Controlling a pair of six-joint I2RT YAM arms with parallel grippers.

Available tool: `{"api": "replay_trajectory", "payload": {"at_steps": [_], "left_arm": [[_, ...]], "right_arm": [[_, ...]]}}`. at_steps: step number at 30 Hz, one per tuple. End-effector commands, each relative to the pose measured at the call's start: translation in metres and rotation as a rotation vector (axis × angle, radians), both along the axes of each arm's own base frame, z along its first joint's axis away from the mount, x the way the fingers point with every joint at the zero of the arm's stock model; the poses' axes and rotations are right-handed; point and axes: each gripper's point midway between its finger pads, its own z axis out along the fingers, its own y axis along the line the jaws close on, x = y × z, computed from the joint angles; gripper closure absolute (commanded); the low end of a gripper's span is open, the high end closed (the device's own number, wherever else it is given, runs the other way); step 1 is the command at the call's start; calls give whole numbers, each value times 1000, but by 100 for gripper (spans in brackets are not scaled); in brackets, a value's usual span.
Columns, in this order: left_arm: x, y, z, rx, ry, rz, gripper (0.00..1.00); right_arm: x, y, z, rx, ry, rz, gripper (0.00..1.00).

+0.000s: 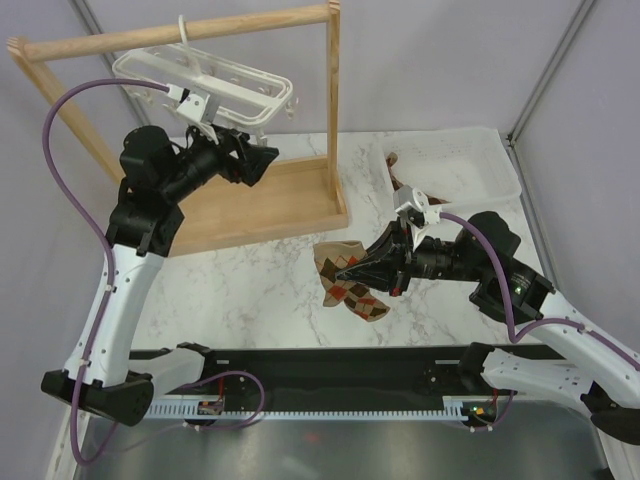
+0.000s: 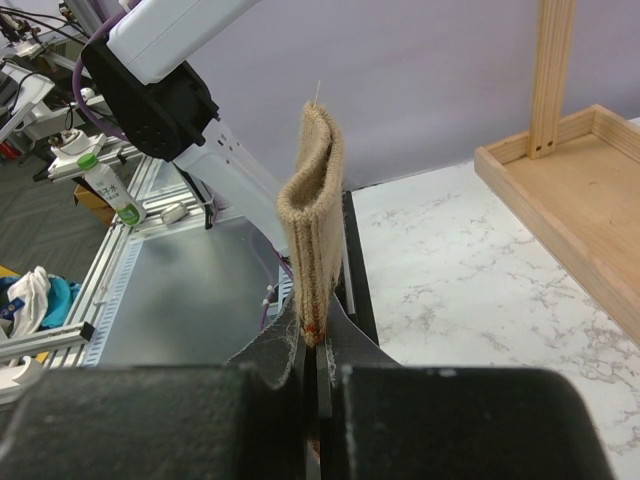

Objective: Clip the socks to the hanger
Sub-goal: Open the clamp at the hanger.

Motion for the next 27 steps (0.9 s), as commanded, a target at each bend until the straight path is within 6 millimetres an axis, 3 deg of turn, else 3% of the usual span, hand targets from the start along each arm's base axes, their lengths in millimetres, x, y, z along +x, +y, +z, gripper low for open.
{"api": "replay_trajectory", "payload": {"at_steps": [1,27], "left_arm": [[-4,5,24,-8,-130,11,16],[7,-3,25,-16,-247,-10,22]], "right_arm": [[-5,-6,26,70,-69,8,100],[-11,-9,43,117,-83,28,100]]}}
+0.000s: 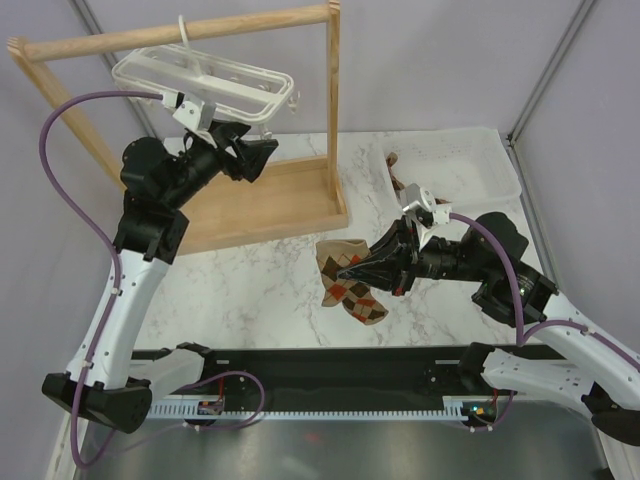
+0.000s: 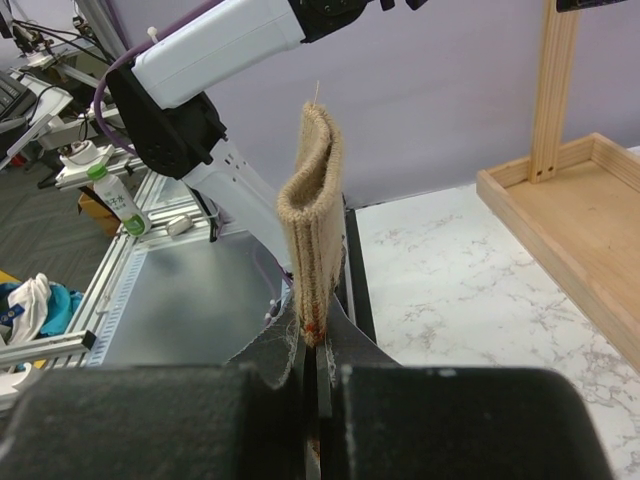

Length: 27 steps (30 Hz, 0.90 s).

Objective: Clip the socks to the hanger
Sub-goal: Open the clamp at the hanger.

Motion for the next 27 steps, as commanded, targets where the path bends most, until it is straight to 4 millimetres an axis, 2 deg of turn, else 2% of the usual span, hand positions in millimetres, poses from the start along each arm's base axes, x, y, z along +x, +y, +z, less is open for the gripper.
{"api": "replay_trajectory", "payload": {"at_steps": [1,7,9,10,12,13,15,19,27], "left_arm": [[1,-2,5,36,-72,-10,22],[4,-4,-5,56,-118,11,24],[0,-4,1,39,-156,12,26],[2,-4,-3,25,-146,26,27],[-3,1,10,-15,-201,45,27],[-1,3,5,-36,-189,65,27],[-5,6,16,-69,-235,76,28],[-5,8,17,-97,-281,102,35],[8,4,14,-71,-275,114,33]], "right_arm": [[-7,-6,31,76,-59,18,100],[-7,-5,30,79,-64,18,100],[-7,-4,29,76,-61,21,100],[-7,-4,29,76,-61,21,100],[-6,-5,29,76,-63,18,100],[-6,-5,29,77,-65,16,100],[-6,-6,29,79,-66,13,100],[-7,-7,30,80,-66,15,100],[-10,-11,33,91,-77,13,100]]}}
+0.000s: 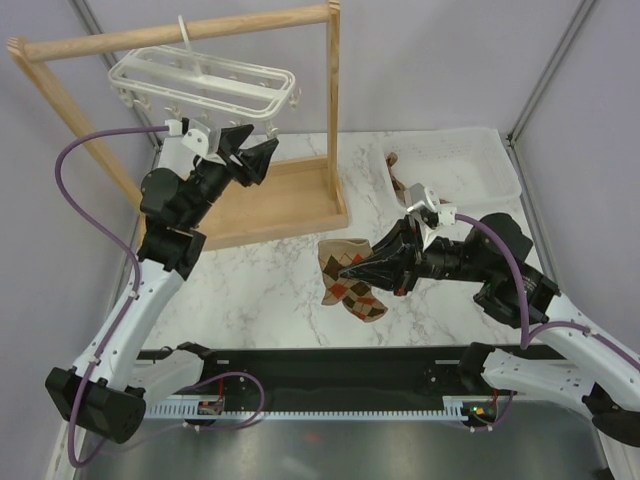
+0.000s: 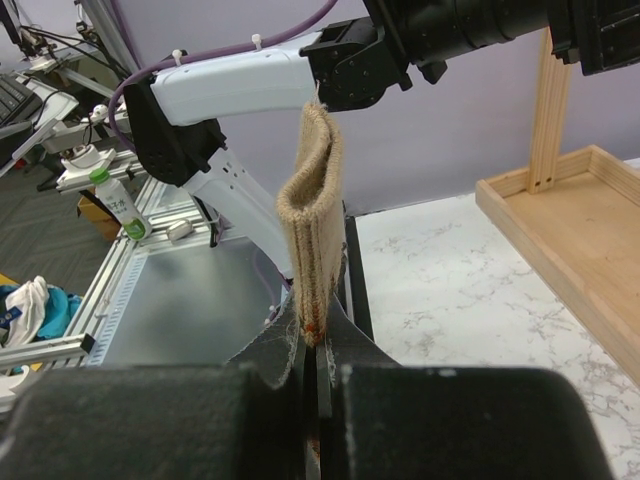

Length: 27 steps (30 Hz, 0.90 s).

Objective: Clip the socks to the hanger
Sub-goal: Open the clamp at the hanger.

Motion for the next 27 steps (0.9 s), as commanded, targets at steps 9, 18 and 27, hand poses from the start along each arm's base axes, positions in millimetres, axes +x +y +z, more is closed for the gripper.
{"api": "replay_trajectory", "payload": {"at_steps": [9,18,27], "left_arm": [[4,-1,23,-27,-109,25,33],[13,-15,20,-18,-125,26,34],[20,-13,28,-52,-157,52,51]], "right_arm": [[-10,-11,30,77,-75,10,100],[-11,-11,32,79,-80,16,100],[-10,-13,32,76,-86,8,100]]}}
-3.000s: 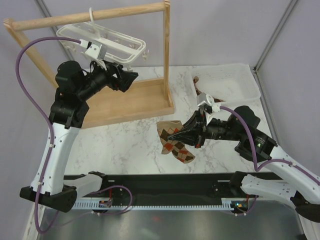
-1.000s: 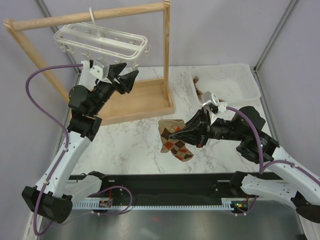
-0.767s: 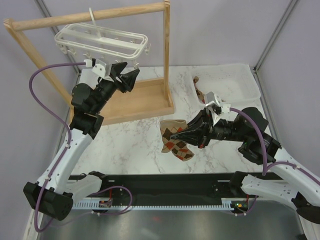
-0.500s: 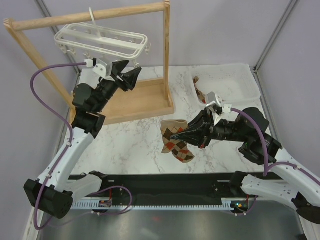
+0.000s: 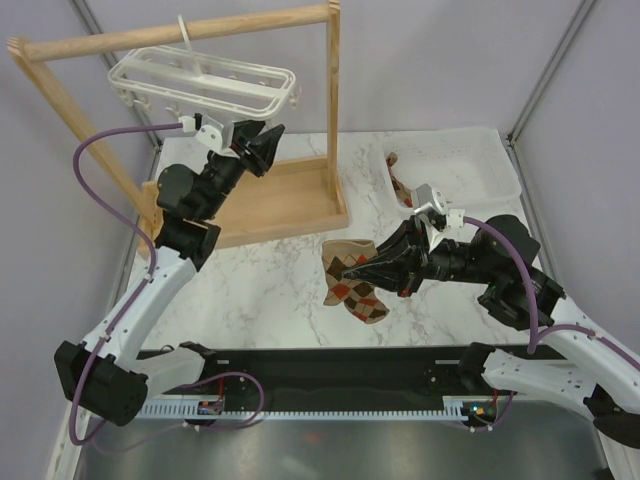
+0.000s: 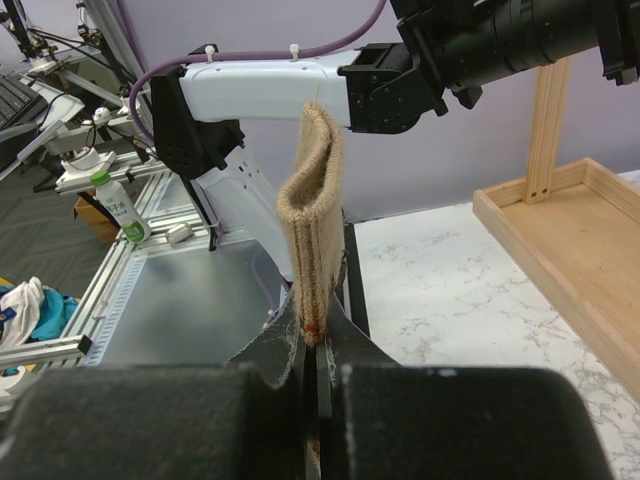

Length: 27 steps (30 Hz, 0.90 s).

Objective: Clip the socks to the hanger
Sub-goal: Open the clamp at the hanger.

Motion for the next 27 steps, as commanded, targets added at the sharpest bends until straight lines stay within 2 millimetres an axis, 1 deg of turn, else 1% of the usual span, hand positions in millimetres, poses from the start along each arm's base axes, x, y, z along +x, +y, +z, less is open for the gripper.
{"api": "replay_trajectory", "payload": {"at_steps": [1,2,3,4,5,8,9,11,12,14,15,16,17,18,19,20,21,22,23,24,25,26,27], "left_arm": [[3,7,24,-29,-86,50,53],[3,6,27,-27,-92,42,56],[4,4,27,-21,-89,36,64],[5,2,26,-16,-84,30,67],[4,0,27,-10,-82,20,69],[5,-2,24,-1,-76,13,72],[5,-1,24,-4,-75,15,79],[5,0,24,-10,-69,21,85],[5,1,24,-18,-65,20,91],[5,2,26,-45,-52,23,96],[3,3,27,-53,-50,22,98],[3,4,27,-61,-36,21,98],[3,5,30,-88,-15,21,98],[5,5,25,-90,31,23,98],[6,6,24,-101,61,28,98],[4,9,32,-142,86,30,98],[2,10,32,-157,107,28,98],[-3,13,31,-165,135,28,98],[-7,15,35,-202,160,26,98],[-10,18,34,-213,188,31,98],[-16,21,38,-229,204,35,98],[-19,22,37,-246,247,28,98],[-22,22,38,-254,262,22,98]], "right_arm": [[-6,-7,25,57,-64,9,100],[-7,-7,25,55,-62,13,100],[-8,-8,26,59,-66,13,100],[-8,-8,26,60,-66,13,100],[-7,-8,25,57,-64,7,100],[-6,-9,25,60,-68,2,100],[-6,-8,23,57,-66,2,100],[-4,-7,21,51,-60,1,100],[0,-4,17,40,-49,-11,100],[8,-1,13,19,-40,-43,100],[15,3,6,-1,-25,-63,100],[22,6,2,-15,-17,-87,100],[25,9,0,-24,-18,-92,100],[34,19,-9,-57,-1,-94,100],[37,24,-17,-87,14,-88,100],[42,27,-13,-90,10,-90,100],[50,37,-23,-124,32,-88,100],[52,41,-27,-139,37,-69,100],[63,39,-25,-138,37,-86,100],[75,44,-32,-154,68,-89,100],[84,44,-34,-157,82,-88,100],[90,40,-31,-150,90,-55,100],[96,44,-38,-162,122,-27,100]]}}
